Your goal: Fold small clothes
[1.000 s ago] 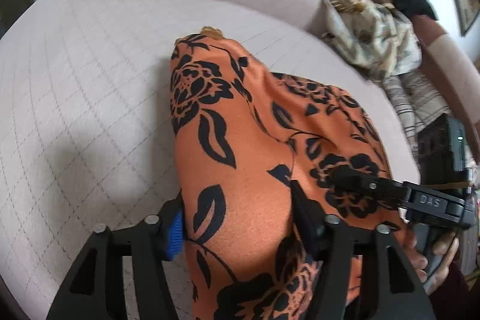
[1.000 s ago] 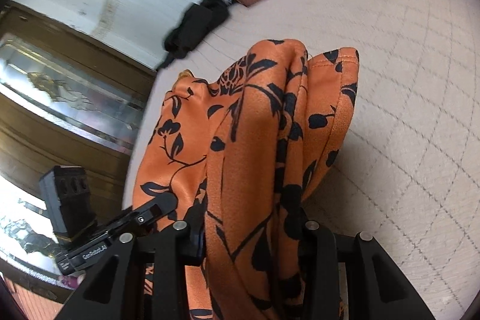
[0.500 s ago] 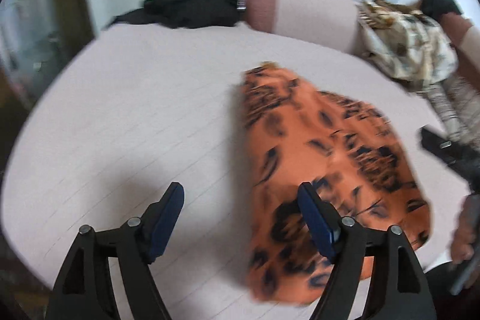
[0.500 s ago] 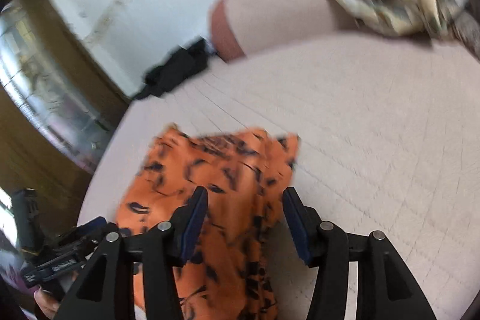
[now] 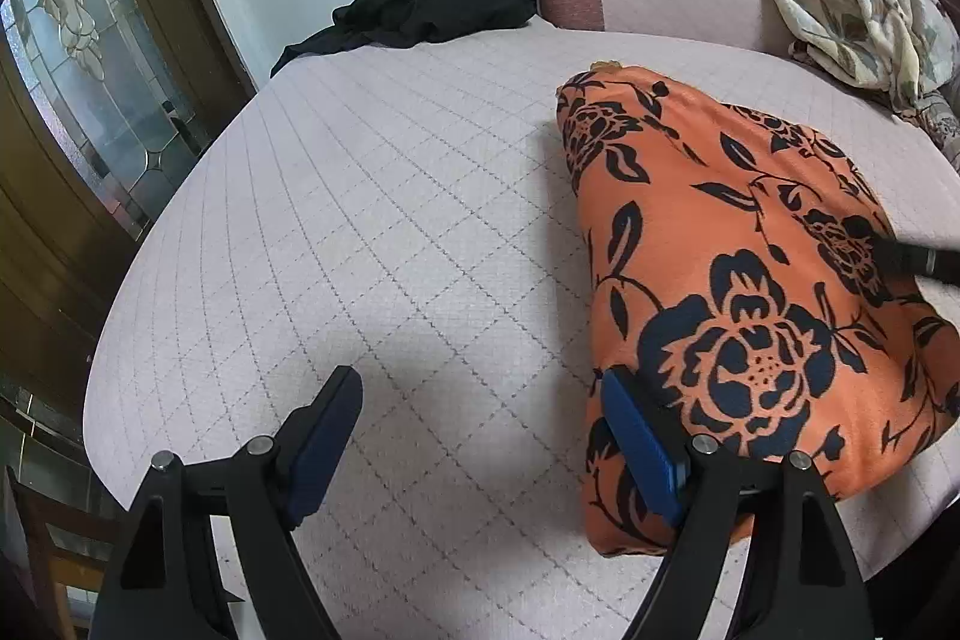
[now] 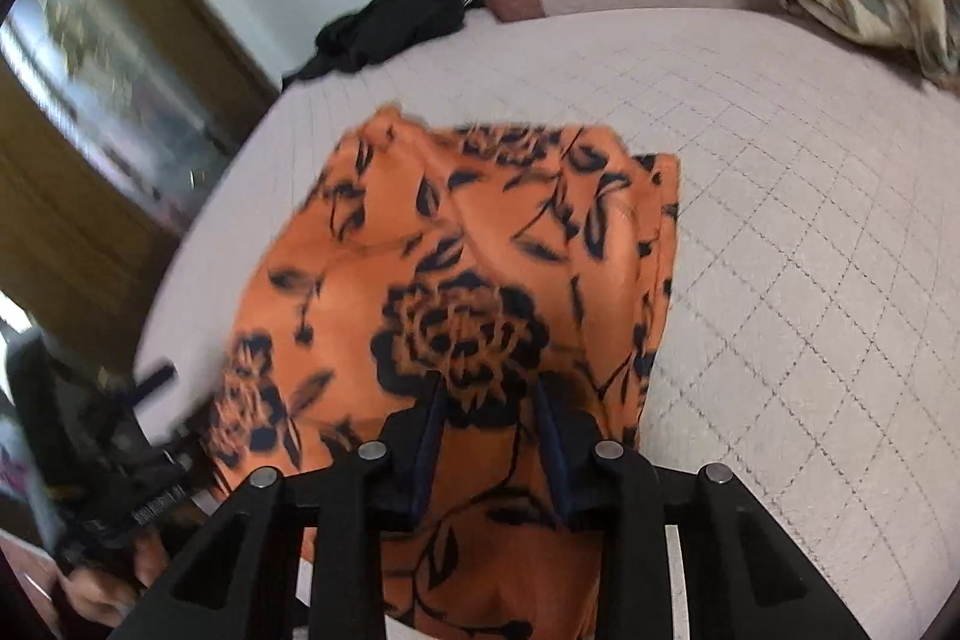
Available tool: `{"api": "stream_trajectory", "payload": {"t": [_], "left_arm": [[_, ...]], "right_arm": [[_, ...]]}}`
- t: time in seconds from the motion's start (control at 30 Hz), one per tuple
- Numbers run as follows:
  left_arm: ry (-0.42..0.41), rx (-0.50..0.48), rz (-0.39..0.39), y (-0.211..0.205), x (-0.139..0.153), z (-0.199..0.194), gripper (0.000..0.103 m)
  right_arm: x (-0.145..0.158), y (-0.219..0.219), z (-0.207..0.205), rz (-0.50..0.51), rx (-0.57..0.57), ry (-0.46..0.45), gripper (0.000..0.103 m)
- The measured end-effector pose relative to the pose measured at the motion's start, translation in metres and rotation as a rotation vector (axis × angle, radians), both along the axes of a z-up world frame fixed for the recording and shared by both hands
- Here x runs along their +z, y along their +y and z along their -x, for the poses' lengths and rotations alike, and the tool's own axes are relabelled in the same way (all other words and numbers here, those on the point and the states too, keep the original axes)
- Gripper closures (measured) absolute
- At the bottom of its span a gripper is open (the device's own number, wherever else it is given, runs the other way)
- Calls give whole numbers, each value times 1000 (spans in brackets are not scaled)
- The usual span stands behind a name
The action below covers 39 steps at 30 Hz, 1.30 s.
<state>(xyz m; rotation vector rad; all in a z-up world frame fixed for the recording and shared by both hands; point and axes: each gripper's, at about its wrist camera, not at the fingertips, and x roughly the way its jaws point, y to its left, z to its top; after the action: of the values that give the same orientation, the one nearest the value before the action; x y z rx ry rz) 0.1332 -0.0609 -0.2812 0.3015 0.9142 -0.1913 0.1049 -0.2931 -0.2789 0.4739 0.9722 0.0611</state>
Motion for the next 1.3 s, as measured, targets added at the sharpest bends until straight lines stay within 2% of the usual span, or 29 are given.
{"api": "stream_trajectory", "payload": {"t": [0.07, 0.2, 0.27, 0.4, 0.43, 0.5, 0.6, 0.73, 0.8, 0.97, 1.07, 1.1, 1.13, 1.17, 1.3], "left_arm": [[0, 0, 2, 0, 0, 0, 21], [1, -1, 1, 2, -3, -1, 21], [1, 1, 3, 1, -3, -1, 21], [-2, -4, 4, 1, -5, -3, 20], [-5, -4, 0, 1, -5, -4, 20], [-5, -2, -4, 1, -6, -4, 20], [0, 4, 6, 2, -6, -5, 20], [-2, -2, 4, 2, -6, -4, 20], [2, -6, 12, 3, -7, -5, 20], [9, -6, 35, 6, -9, -6, 20], [13, 5, 48, 8, -12, -9, 19], [25, 15, 60, 9, -14, -12, 18], [32, 21, 72, 11, -15, -14, 17], [35, 28, 80, 12, -16, -15, 15], [34, 41, 83, 11, -14, -15, 13]], "right_arm": [[9, -5, -6, 0, -25, -35, 70], [22, -7, -31, 78, -52, -67, 69], [15, -14, -46, 52, -79, -26, 69], [-28, -33, -79, -8, -140, 137, 69], [-32, -37, -81, -35, -148, 137, 69], [-26, -40, -79, -46, -153, 126, 69], [-12, -35, -70, -24, -151, 63, 69], [21, -11, -63, -40, -65, -68, 68], [30, 6, -72, -41, -13, -95, 68], [18, 47, -122, -66, 62, -32, 68], [-15, 59, -156, -95, 60, 92, 67], [-35, 62, -168, -84, 46, 154, 69], [-42, 62, -173, -101, 40, 147, 68], [-41, 61, -172, -109, 34, 120, 68], [-28, 51, -152, -130, 40, 102, 69]]}}
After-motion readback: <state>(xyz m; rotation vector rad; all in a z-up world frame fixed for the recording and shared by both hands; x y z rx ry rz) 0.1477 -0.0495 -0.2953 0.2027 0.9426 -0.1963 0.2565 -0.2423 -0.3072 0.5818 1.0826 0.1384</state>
